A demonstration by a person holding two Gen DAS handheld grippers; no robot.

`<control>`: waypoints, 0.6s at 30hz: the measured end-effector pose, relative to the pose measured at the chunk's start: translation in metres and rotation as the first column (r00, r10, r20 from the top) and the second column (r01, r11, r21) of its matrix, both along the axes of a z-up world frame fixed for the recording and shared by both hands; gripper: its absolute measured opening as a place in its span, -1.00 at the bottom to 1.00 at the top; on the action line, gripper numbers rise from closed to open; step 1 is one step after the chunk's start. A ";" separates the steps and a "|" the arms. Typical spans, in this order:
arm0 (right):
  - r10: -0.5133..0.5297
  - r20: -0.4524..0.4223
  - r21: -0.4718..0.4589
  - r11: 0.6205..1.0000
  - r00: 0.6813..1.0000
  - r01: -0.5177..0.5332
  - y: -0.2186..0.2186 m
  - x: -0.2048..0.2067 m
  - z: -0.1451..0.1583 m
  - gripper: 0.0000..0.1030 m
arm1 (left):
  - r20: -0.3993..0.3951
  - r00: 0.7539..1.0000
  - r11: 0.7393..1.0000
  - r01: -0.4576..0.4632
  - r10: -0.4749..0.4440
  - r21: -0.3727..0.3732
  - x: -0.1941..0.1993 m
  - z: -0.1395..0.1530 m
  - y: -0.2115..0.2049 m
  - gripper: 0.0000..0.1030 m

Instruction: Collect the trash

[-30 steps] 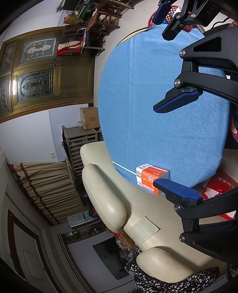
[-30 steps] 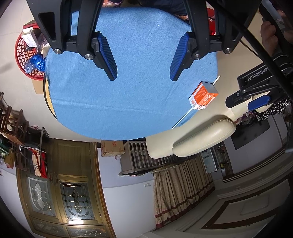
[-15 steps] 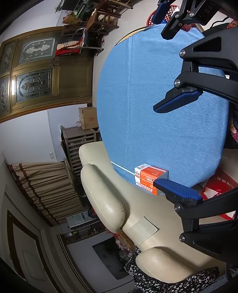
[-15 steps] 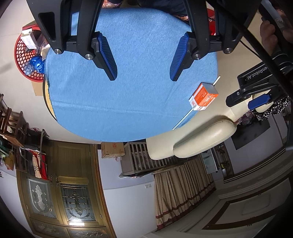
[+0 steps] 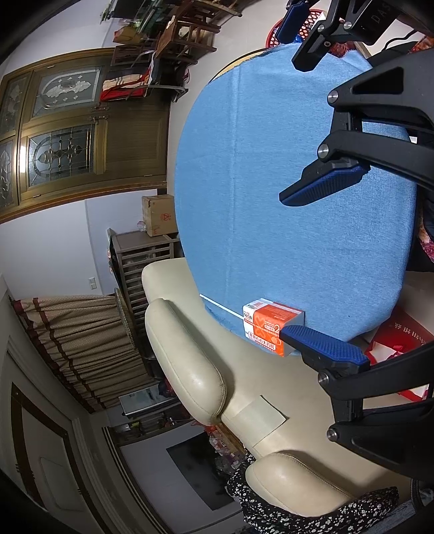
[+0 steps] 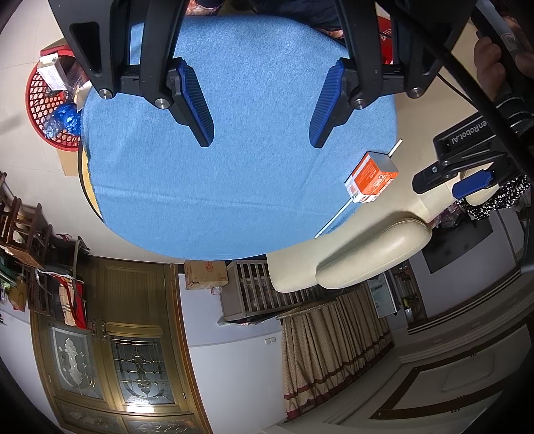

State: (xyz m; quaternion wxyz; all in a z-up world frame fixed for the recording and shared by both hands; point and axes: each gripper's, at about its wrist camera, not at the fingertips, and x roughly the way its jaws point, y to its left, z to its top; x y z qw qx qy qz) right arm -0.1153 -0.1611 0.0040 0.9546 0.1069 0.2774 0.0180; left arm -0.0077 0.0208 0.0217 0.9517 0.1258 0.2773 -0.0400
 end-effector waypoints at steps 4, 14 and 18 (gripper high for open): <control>0.002 -0.002 0.000 1.000 1.000 -0.002 -0.001 -0.001 -0.001 0.23 | 0.000 1.000 1.000 0.000 0.000 0.000 -0.001 0.000 -0.001 0.45; 0.002 -0.005 0.002 1.000 1.000 -0.002 -0.002 -0.001 -0.002 0.23 | -0.003 1.000 1.000 0.002 -0.002 -0.001 -0.001 -0.001 -0.002 0.45; 0.003 -0.006 0.003 1.000 1.000 -0.003 -0.002 -0.001 -0.002 0.23 | -0.005 1.000 1.000 0.002 -0.002 -0.001 -0.001 -0.001 -0.002 0.45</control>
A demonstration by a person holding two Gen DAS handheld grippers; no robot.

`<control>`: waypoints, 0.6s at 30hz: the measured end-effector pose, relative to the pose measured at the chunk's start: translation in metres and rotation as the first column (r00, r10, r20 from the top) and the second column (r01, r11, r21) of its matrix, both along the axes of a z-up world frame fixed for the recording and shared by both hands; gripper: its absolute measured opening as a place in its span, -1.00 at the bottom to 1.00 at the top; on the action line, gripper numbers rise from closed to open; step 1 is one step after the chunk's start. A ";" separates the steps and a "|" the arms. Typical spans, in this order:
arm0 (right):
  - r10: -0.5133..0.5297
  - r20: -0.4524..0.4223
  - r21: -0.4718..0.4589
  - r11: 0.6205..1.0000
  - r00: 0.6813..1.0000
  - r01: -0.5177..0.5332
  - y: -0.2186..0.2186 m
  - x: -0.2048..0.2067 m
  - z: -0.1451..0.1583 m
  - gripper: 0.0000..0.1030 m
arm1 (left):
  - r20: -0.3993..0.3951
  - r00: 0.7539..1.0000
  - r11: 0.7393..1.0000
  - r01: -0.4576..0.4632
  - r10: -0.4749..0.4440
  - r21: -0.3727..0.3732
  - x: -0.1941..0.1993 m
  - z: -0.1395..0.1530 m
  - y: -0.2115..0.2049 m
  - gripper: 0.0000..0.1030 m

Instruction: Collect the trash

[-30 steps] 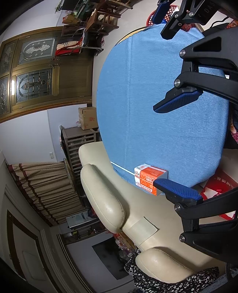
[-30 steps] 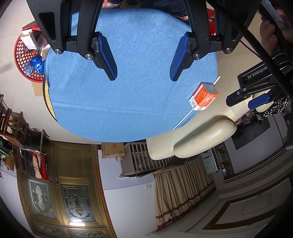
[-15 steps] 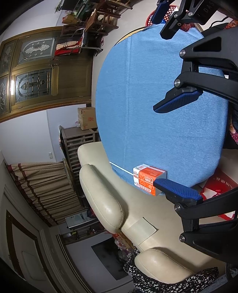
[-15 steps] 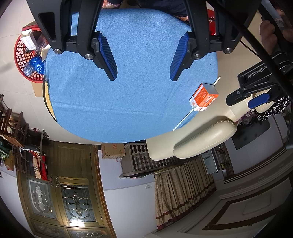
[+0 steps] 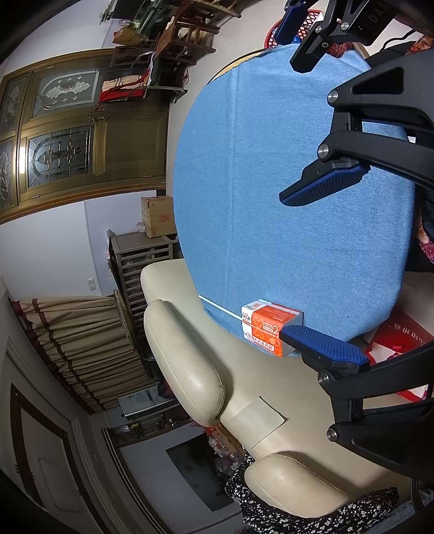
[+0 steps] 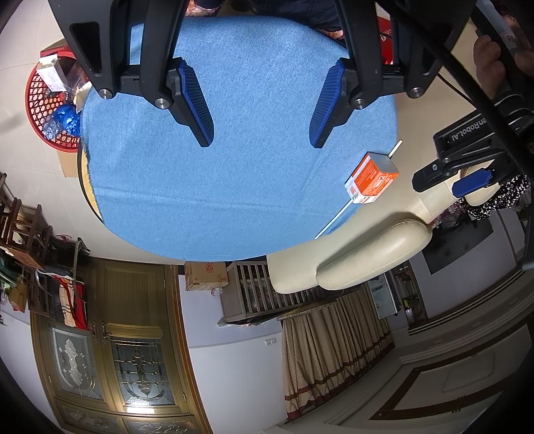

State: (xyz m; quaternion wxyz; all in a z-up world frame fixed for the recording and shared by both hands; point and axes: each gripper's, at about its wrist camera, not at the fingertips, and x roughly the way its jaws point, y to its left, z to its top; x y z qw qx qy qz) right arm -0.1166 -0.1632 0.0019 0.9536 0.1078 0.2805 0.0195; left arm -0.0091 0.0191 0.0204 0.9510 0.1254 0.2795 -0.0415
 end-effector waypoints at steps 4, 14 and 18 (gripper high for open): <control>-0.002 0.000 0.000 1.000 1.000 0.002 0.000 -0.001 -0.001 0.23 | 0.000 1.000 1.000 0.000 0.000 -0.001 0.000 0.000 0.000 0.45; -0.008 0.004 -0.008 1.000 1.000 0.008 0.001 0.002 0.001 0.23 | -0.001 1.000 1.000 0.002 -0.002 -0.001 -0.001 -0.001 0.000 0.45; -0.012 0.005 -0.010 1.000 1.000 0.012 -0.001 0.004 0.002 0.23 | -0.001 1.000 1.000 0.002 -0.002 -0.001 -0.002 -0.001 0.000 0.45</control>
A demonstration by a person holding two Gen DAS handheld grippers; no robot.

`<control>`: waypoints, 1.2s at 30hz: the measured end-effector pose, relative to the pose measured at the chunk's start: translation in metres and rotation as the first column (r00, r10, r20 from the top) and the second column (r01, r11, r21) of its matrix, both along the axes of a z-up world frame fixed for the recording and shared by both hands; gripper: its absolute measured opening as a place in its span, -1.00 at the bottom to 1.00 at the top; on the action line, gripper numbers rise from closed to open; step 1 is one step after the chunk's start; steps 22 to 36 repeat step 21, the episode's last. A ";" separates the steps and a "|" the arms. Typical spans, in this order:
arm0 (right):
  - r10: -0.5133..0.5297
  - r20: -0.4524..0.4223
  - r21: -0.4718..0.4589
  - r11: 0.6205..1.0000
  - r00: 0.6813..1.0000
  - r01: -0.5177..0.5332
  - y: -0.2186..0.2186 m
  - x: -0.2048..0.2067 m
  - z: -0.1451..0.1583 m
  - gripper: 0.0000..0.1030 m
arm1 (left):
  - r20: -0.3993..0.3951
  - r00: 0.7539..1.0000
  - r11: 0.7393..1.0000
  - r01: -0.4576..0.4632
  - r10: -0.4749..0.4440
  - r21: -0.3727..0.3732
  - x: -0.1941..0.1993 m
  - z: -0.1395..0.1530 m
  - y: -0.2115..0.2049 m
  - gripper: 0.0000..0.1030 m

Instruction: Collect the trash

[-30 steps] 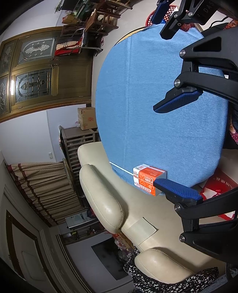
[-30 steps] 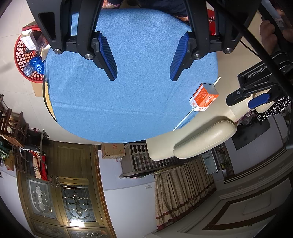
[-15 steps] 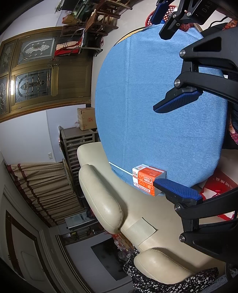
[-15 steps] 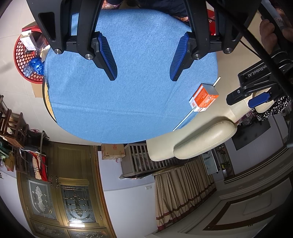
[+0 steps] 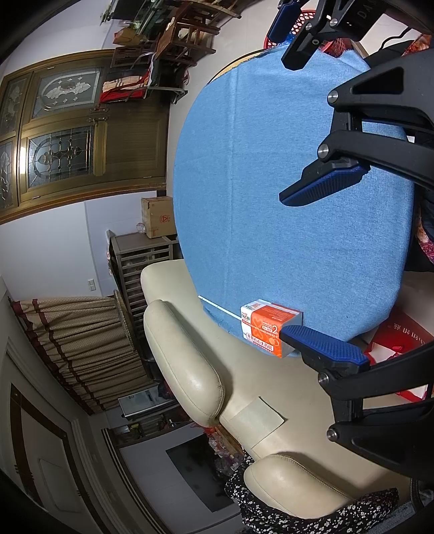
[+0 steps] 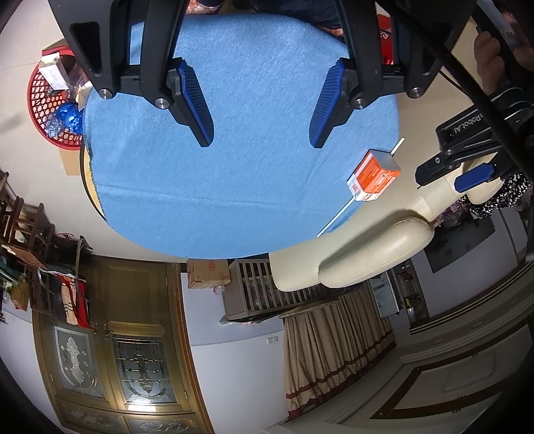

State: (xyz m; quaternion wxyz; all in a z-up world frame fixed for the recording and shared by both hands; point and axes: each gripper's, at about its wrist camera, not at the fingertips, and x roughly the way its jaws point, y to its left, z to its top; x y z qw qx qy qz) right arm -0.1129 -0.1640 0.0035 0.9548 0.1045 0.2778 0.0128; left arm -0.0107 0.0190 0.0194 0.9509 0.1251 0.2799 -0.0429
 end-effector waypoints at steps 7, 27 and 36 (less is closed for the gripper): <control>-0.009 -0.011 0.001 1.000 1.000 0.009 -0.002 0.010 -0.002 0.23 | -0.016 1.000 1.000 0.003 -0.003 0.001 0.004 -0.003 -0.002 0.45; -0.073 -0.065 -0.021 0.997 0.995 0.072 -0.027 0.063 -0.037 0.23 | -0.134 0.991 1.000 0.021 -0.022 -0.009 0.051 -0.043 -0.016 0.45; -0.073 -0.065 -0.021 0.997 0.995 0.072 -0.027 0.063 -0.037 0.23 | -0.134 0.991 1.000 0.021 -0.022 -0.009 0.051 -0.043 -0.016 0.45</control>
